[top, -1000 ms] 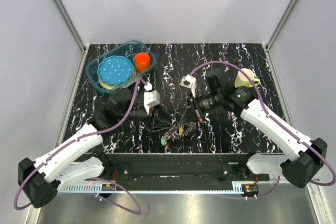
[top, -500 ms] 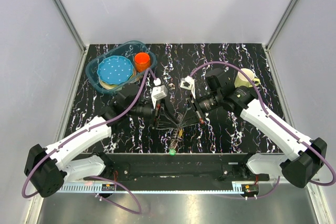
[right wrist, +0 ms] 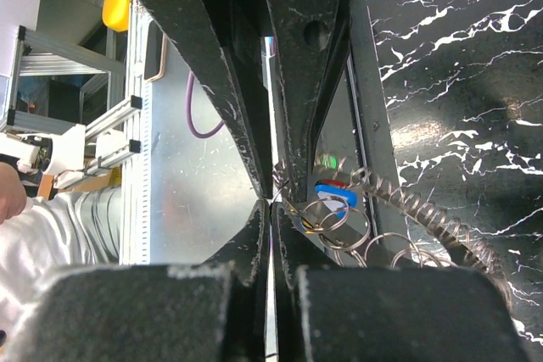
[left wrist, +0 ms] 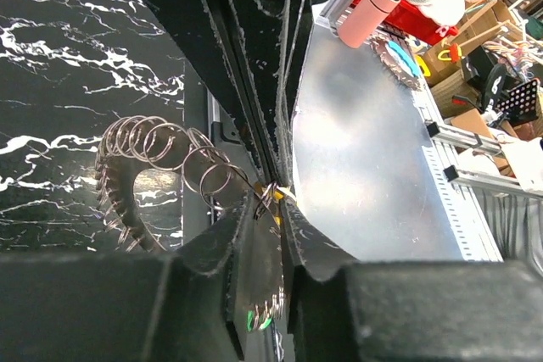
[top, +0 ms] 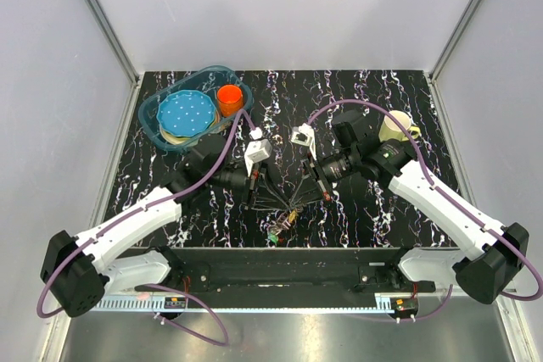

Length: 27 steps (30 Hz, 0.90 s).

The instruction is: Remove the keys from the keyring

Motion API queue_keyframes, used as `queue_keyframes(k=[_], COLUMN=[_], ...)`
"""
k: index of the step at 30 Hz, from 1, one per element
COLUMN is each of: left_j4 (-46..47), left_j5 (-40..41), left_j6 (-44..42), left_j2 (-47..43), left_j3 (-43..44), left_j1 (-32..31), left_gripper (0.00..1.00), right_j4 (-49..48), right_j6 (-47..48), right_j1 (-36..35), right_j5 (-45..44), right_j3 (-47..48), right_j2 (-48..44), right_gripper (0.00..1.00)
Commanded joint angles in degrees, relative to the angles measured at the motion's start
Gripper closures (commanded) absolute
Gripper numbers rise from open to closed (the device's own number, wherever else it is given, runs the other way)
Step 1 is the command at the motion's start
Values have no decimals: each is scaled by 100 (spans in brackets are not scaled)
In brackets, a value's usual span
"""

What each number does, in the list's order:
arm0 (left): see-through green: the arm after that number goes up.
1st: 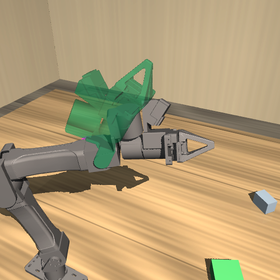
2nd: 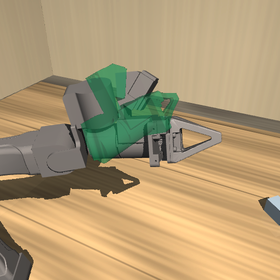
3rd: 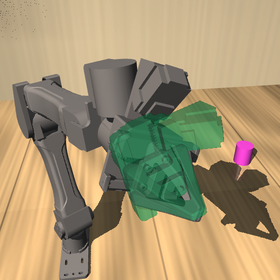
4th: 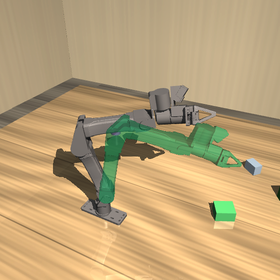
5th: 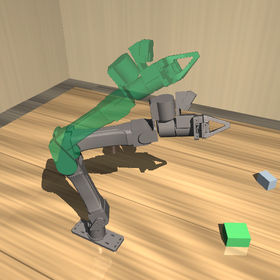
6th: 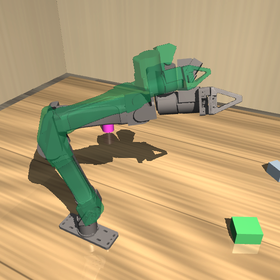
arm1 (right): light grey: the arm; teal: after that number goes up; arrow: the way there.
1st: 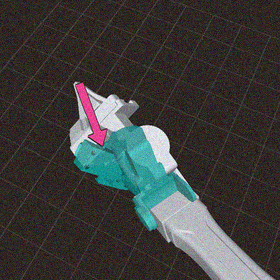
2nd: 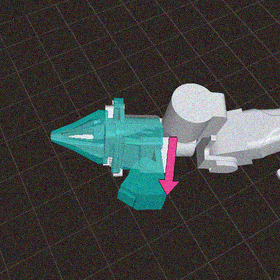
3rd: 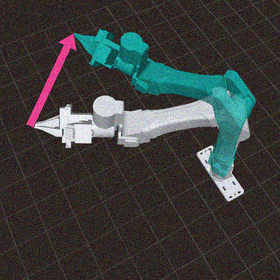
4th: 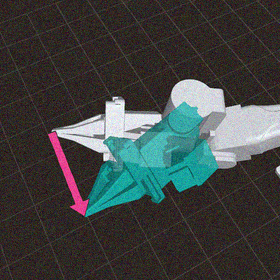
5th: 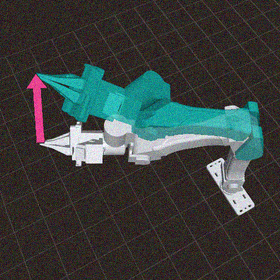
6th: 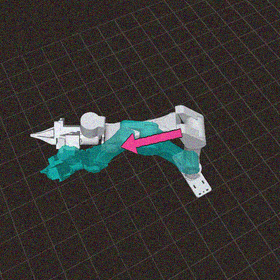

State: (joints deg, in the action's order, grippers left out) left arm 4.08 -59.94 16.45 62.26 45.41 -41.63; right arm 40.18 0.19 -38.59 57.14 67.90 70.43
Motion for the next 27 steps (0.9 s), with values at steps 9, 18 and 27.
queue_keyframes(k=[9, 18, 27], left_j4=[260, 2253, 4232], left_j5=[182, 1475, 2091], left_j6=[-291, 964, 1818], left_j2=[-170, -583, -856], left_j3=[232, -629, -1306], left_j1=[-56, -56, -56], left_gripper=[100, 100, 100], right_j4=[-388, -1748, -3050], right_j6=[-131, -1257, -1855], right_j1=[27, 18, 27], right_j5=[61, -1820, -2199], right_j3=[39, -320, -1384], right_j2=[-179, -1109, -1849], right_gripper=[98, 63, 59])
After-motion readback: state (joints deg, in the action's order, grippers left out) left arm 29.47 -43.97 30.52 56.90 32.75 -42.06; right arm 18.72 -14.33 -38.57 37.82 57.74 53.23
